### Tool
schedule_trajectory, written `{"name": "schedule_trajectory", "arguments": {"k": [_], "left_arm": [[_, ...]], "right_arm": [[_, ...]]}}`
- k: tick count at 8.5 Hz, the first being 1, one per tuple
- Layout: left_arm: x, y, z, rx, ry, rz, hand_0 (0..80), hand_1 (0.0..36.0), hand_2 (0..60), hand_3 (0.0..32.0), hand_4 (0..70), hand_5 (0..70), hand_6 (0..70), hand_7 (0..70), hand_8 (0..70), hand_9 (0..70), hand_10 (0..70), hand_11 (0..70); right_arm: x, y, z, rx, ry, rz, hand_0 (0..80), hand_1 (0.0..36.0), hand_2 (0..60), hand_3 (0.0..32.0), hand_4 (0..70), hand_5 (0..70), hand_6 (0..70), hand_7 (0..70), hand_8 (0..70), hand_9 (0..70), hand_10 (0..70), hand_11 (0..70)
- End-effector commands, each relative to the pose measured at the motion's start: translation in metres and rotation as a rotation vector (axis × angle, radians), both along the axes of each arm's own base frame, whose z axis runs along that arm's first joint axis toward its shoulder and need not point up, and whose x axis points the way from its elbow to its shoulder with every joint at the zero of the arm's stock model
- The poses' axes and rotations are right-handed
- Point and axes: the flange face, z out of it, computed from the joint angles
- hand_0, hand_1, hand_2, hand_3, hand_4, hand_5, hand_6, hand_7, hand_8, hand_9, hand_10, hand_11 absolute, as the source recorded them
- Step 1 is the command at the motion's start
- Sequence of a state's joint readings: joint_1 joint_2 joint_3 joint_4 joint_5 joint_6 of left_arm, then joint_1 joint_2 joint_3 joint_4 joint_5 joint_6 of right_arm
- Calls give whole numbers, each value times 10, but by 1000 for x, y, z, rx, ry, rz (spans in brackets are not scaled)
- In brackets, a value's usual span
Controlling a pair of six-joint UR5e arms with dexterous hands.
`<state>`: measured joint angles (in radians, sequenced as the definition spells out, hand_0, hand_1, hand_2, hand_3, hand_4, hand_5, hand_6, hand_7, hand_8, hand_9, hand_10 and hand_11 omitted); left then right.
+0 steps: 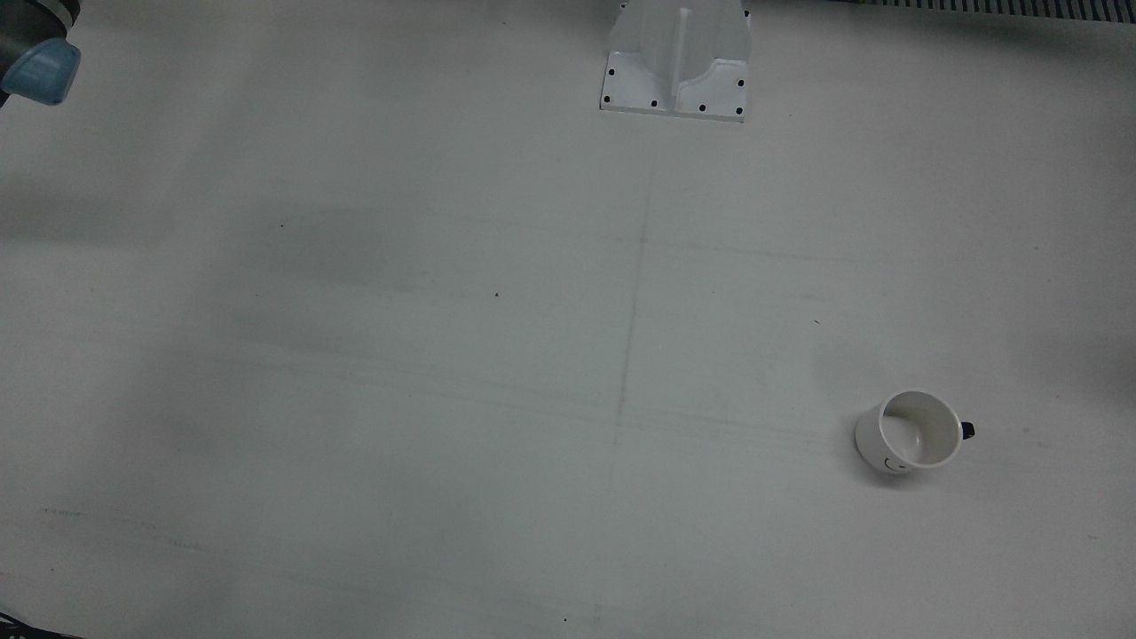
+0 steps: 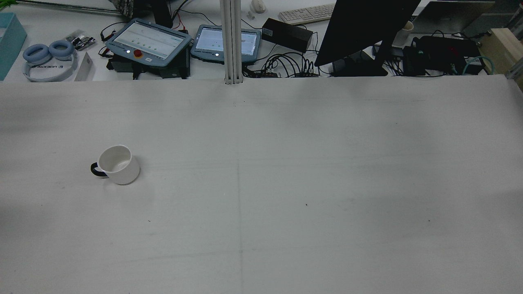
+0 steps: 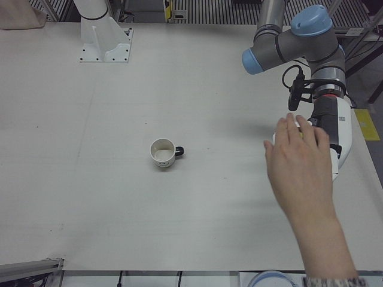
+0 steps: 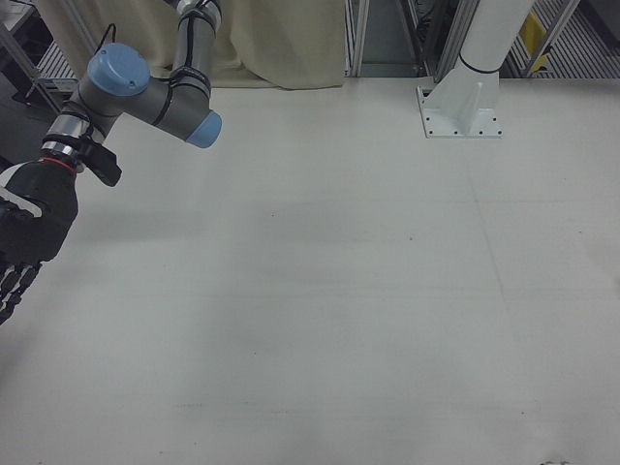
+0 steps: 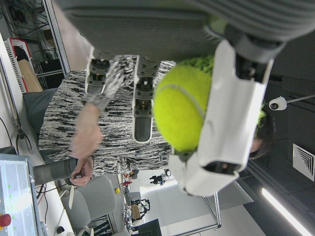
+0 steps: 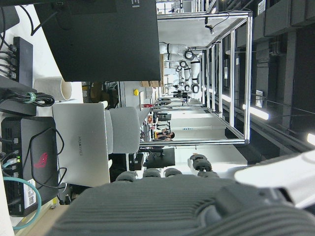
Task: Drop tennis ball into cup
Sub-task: 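Move the left hand holding the tennis ball over the white mug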
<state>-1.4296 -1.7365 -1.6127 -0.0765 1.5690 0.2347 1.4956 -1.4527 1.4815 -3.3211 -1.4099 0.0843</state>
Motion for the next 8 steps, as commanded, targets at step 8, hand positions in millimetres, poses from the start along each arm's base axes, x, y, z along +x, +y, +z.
{"name": "schedule_trajectory", "arguments": {"k": [8], "left_arm": [[258, 45, -89, 145, 11, 416, 800, 360, 488, 250, 8, 292, 698, 545, 360, 320, 87, 167]], "right_arm": [[0, 0, 1, -3, -1, 0, 0, 0, 0, 0, 0, 0, 0, 0, 0, 0, 0, 0]]}}
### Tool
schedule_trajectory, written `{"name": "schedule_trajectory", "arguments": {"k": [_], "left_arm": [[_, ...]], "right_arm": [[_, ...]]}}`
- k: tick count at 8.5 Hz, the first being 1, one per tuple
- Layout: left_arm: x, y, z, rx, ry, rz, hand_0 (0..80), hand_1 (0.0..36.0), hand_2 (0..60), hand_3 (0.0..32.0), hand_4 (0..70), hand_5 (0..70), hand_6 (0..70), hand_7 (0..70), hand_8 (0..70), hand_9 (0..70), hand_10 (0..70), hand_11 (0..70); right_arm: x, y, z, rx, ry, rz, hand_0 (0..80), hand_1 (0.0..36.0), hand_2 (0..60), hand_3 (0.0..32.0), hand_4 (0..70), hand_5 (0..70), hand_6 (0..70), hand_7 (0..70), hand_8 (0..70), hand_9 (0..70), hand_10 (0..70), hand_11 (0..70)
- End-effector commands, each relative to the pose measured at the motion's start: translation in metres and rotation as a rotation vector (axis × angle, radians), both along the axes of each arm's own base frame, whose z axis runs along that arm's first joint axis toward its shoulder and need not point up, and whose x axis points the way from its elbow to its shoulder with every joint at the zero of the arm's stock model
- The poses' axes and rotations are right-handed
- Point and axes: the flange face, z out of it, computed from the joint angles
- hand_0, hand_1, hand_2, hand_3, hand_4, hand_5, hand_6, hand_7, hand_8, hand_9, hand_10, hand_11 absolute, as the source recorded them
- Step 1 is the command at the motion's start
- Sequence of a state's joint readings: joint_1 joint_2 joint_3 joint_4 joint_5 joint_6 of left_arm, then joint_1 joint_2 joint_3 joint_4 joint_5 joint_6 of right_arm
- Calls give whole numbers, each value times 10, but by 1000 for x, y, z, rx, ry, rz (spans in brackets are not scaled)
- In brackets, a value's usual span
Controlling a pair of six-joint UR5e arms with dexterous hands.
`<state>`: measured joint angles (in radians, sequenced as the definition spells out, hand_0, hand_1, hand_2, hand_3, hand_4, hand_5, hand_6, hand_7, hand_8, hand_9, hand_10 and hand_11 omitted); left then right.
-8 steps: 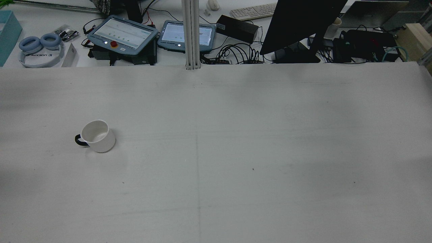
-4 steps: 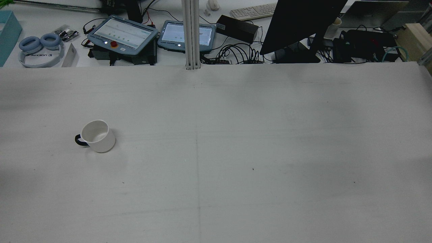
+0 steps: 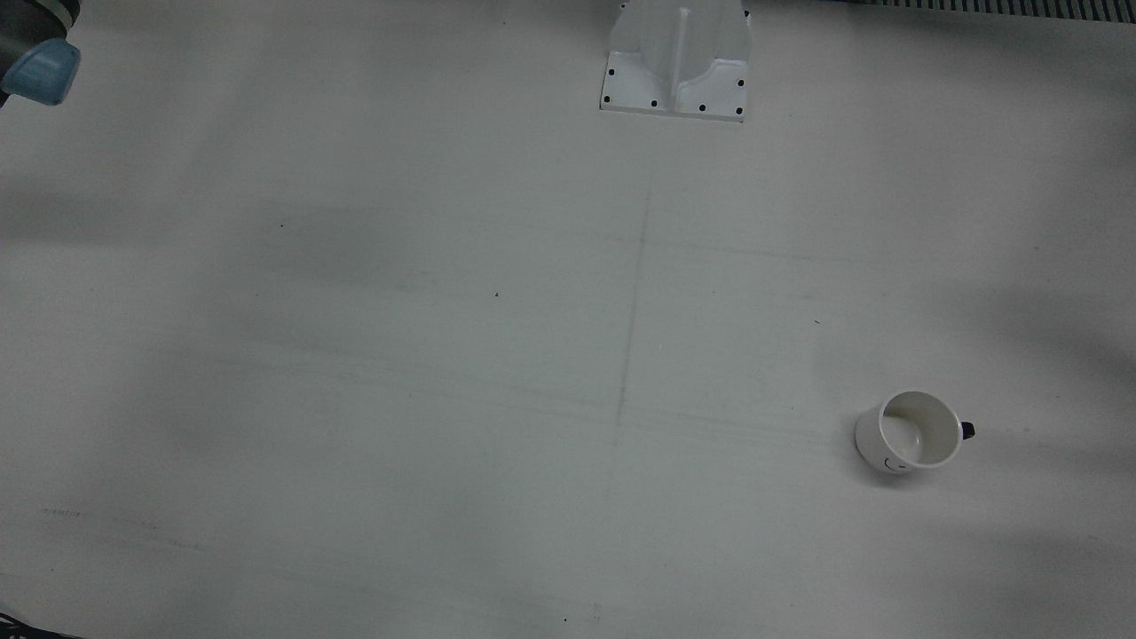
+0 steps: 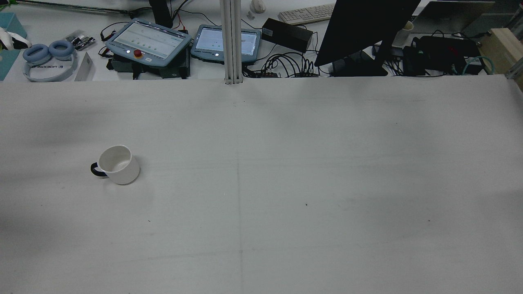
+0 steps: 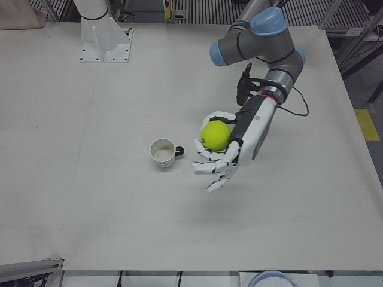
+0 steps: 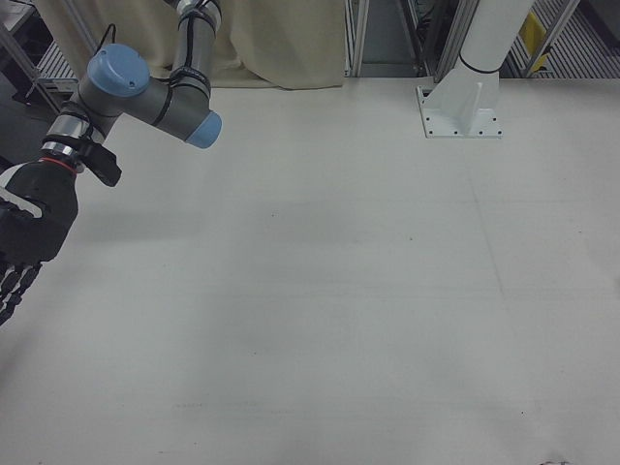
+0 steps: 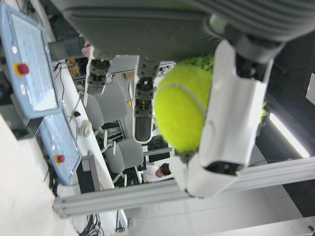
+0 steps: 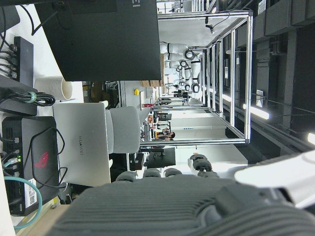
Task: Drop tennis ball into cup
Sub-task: 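Move the left hand holding the tennis ball over the white mug, then release the tennis ball from the left hand into the white mug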
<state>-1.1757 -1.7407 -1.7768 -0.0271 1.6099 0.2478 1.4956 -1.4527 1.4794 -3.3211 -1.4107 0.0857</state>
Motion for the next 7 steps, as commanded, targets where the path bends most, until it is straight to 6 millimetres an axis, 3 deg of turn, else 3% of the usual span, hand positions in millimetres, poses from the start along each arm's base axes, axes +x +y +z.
{"name": "schedule_trajectory", "arguments": {"k": [1, 2, 3, 5, 6, 7], "left_arm": [[146, 41, -9, 21, 4, 165, 800, 360, 461, 262, 0, 276, 644, 546, 350, 318, 85, 164], [167, 47, -6, 12, 3, 187, 800, 360, 451, 266, 0, 274, 642, 540, 349, 316, 85, 163], [173, 45, 3, 5, -2, 192, 800, 360, 438, 260, 0, 264, 616, 546, 342, 316, 83, 160], [176, 40, 34, 3, 1, 194, 800, 360, 422, 258, 0, 272, 665, 517, 346, 303, 85, 161], [176, 40, 36, 3, -3, 190, 800, 360, 388, 270, 0, 243, 567, 462, 299, 252, 80, 152], [176, 40, 36, 5, -6, 189, 667, 342, 337, 284, 0, 173, 312, 226, 156, 82, 61, 120]], "right_arm": [[-1, 0, 1, -2, 0, 0, 0, 0, 0, 0, 0, 0, 0, 0, 0, 0, 0, 0], [0, 0, 0, -1, 0, 1, 0, 0, 0, 0, 0, 0, 0, 0, 0, 0, 0, 0], [0, 0, 0, -1, 0, 1, 0, 0, 0, 0, 0, 0, 0, 0, 0, 0, 0, 0], [0, 0, 0, -1, 0, 0, 0, 0, 0, 0, 0, 0, 0, 0, 0, 0, 0, 0], [0, 0, 0, -1, 0, 1, 0, 0, 0, 0, 0, 0, 0, 0, 0, 0, 0, 0], [0, 0, 0, 1, 0, 1, 0, 0, 0, 0, 0, 0, 0, 0, 0, 0, 0, 0]]}}
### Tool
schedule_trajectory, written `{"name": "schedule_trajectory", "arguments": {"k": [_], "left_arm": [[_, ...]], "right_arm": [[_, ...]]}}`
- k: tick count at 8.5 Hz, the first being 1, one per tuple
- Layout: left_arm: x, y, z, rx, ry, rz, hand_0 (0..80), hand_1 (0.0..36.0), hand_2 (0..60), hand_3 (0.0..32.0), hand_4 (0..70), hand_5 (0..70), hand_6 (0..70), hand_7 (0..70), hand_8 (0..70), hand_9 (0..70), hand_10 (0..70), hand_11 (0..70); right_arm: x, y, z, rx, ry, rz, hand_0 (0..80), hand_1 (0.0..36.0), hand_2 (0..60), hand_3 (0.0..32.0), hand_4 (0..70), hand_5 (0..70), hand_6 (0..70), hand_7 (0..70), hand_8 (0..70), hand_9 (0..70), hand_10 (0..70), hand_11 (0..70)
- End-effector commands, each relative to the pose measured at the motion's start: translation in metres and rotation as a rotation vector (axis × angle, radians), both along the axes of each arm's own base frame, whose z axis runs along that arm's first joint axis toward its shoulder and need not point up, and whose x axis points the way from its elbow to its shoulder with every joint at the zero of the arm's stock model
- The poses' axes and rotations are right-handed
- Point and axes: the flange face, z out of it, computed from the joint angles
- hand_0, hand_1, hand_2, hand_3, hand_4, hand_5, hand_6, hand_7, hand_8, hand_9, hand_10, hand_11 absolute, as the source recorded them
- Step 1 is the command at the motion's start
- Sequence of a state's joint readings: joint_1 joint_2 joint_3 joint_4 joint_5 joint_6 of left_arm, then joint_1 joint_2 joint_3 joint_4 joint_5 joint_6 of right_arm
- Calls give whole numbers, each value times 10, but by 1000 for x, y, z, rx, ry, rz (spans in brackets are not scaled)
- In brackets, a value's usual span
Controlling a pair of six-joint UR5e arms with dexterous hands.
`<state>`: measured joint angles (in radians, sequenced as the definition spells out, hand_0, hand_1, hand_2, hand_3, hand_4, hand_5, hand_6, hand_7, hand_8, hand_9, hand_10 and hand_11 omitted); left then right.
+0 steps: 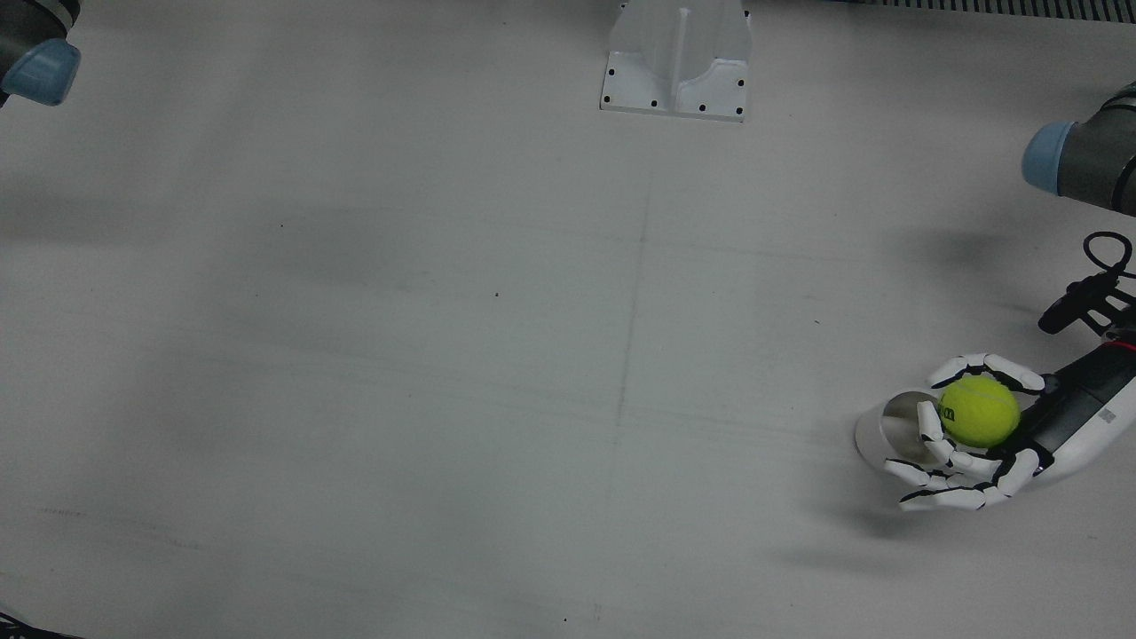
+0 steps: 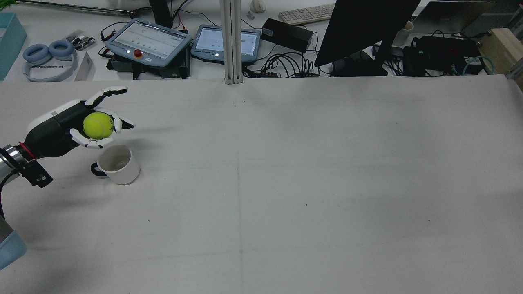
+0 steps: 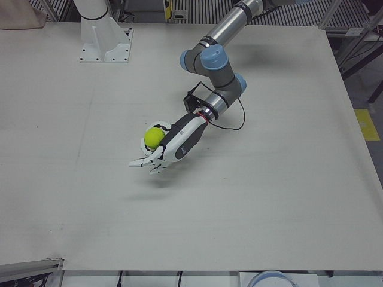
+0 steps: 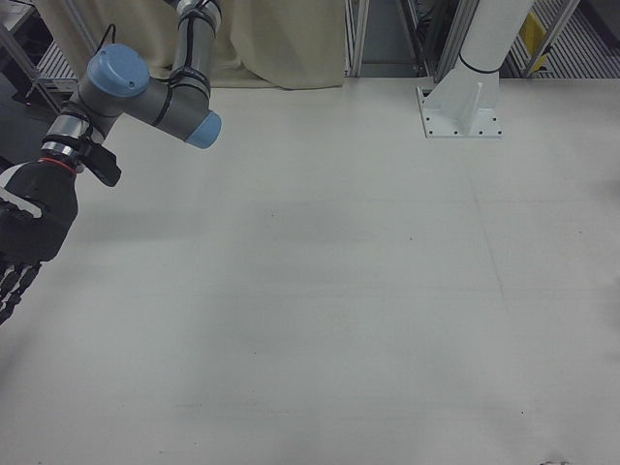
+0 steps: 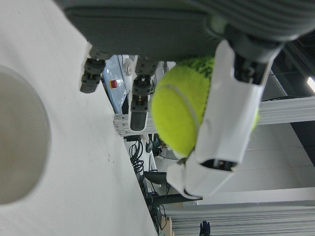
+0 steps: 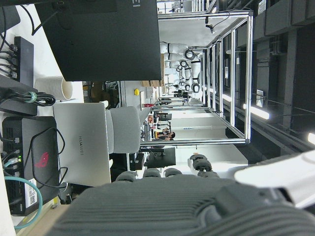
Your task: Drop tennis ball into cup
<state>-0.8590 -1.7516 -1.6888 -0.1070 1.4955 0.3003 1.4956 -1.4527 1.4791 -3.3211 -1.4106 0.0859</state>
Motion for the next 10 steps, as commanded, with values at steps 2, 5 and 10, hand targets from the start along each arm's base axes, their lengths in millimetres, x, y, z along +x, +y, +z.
{"name": "schedule_trajectory", "arguments": {"k": [2, 5, 10], "left_arm": [[1, 0, 7, 6, -2, -2, 534, 246, 282, 316, 0, 150, 315, 64, 104, 3, 38, 79], [-6, -5, 6, -5, 16, -7, 511, 237, 278, 320, 0, 116, 191, 75, 68, 4, 33, 71], [-291, -62, 62, -126, -29, -435, 541, 269, 330, 276, 0, 133, 244, 94, 75, 5, 51, 98]], "right_arm": [[0, 0, -1, 1, 0, -1, 0, 0, 0, 0, 0, 0, 0, 0, 0, 0, 0, 0], [0, 0, -1, 1, 2, 1, 0, 0, 0, 0, 0, 0, 0, 0, 0, 0, 0, 0], [0, -1, -3, 6, 3, 0, 0, 0, 0, 0, 0, 0, 0, 0, 0, 0, 0, 0]]}}
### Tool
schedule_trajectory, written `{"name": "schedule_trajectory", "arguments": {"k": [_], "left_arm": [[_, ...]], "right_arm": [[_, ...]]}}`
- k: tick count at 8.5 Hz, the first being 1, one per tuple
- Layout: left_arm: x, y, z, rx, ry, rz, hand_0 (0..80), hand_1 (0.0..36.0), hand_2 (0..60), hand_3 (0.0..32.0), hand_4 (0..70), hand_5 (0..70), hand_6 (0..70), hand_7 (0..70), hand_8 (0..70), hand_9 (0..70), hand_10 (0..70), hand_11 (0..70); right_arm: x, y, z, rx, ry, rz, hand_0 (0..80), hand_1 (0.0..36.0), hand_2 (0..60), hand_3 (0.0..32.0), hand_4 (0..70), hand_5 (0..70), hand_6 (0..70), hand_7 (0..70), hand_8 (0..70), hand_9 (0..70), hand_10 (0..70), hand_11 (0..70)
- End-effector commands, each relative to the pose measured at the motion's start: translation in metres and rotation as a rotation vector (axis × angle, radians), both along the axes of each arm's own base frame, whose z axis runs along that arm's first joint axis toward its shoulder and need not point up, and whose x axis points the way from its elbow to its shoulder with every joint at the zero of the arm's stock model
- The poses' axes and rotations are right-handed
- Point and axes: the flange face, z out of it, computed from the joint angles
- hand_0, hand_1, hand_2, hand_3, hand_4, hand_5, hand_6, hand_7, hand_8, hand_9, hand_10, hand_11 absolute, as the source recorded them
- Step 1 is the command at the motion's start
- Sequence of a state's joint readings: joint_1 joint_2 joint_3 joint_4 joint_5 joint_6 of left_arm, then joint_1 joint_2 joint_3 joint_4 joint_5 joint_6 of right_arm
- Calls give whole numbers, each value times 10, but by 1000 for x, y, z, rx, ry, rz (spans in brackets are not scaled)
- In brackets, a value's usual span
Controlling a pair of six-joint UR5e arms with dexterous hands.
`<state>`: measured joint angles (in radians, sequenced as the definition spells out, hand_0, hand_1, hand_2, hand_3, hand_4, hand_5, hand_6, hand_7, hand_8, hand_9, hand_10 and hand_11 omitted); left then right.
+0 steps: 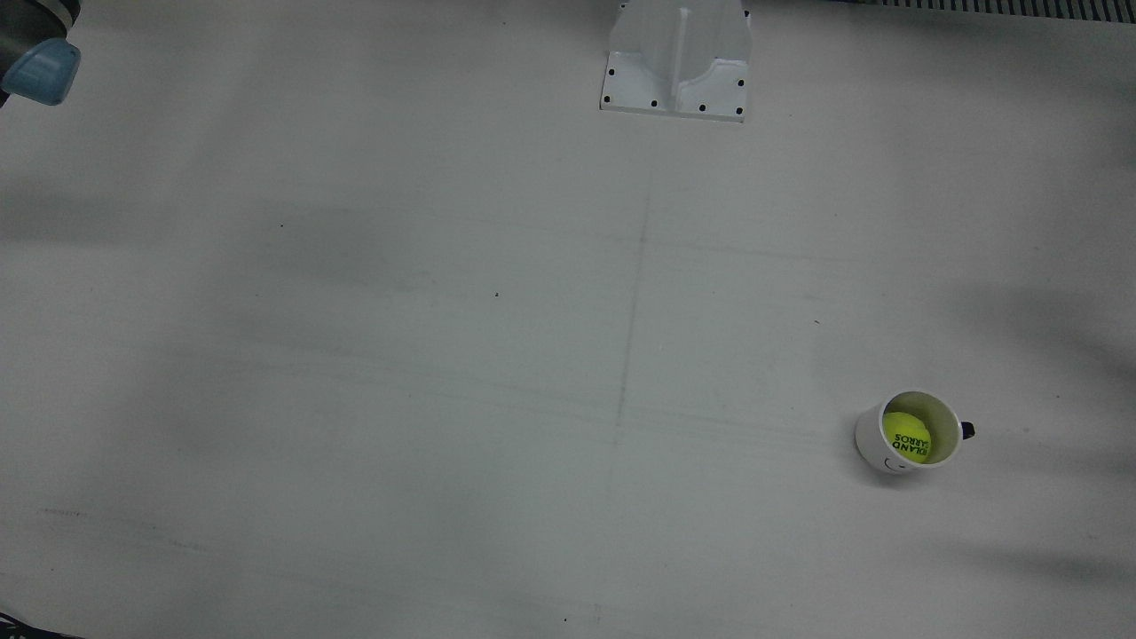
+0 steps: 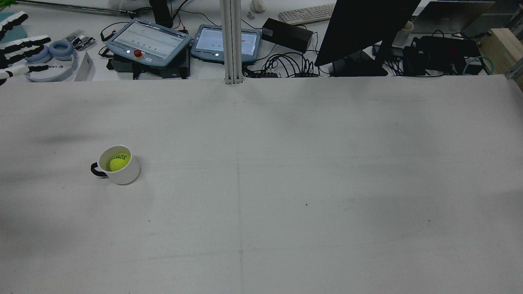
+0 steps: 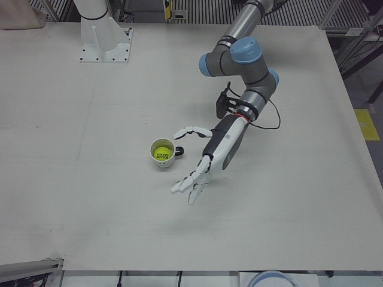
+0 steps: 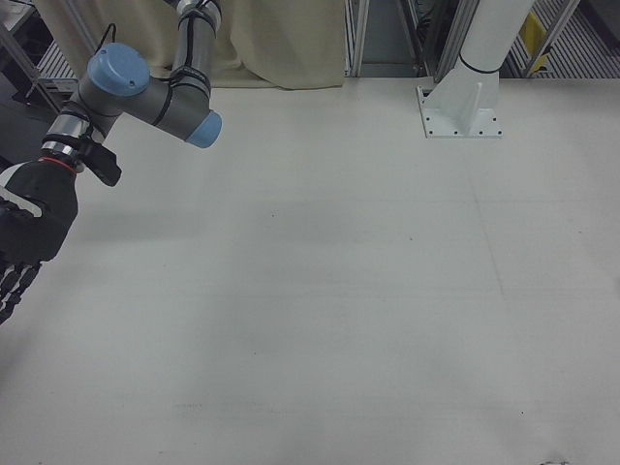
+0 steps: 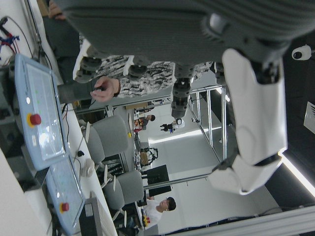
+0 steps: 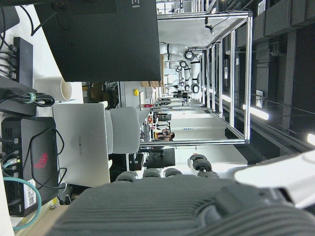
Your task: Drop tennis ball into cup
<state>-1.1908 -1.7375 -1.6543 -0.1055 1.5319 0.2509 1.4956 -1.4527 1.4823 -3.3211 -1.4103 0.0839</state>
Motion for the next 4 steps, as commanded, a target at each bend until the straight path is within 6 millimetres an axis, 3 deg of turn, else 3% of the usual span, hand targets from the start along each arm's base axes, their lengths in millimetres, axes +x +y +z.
{"name": "schedule_trajectory", "arguments": {"k": [1, 2, 4], "left_arm": [[-120, -6, 46, -86, -29, -180, 547, 273, 343, 262, 0, 141, 286, 94, 83, 4, 56, 106], [-125, -6, 59, -100, -20, -185, 555, 280, 343, 260, 0, 144, 287, 96, 82, 5, 58, 111], [-129, -7, 59, -89, -17, -192, 561, 284, 316, 270, 0, 139, 249, 103, 75, 6, 67, 123]], "right_arm": [[0, 0, -1, 3, 1, 0, 0, 0, 0, 0, 0, 0, 0, 0, 0, 0, 0, 0], [0, 0, -1, 3, 1, 0, 0, 0, 0, 0, 0, 0, 0, 0, 0, 0, 0, 0], [0, 0, -1, 1, 0, 1, 0, 0, 0, 0, 0, 0, 0, 0, 0, 0, 0, 0]]}}
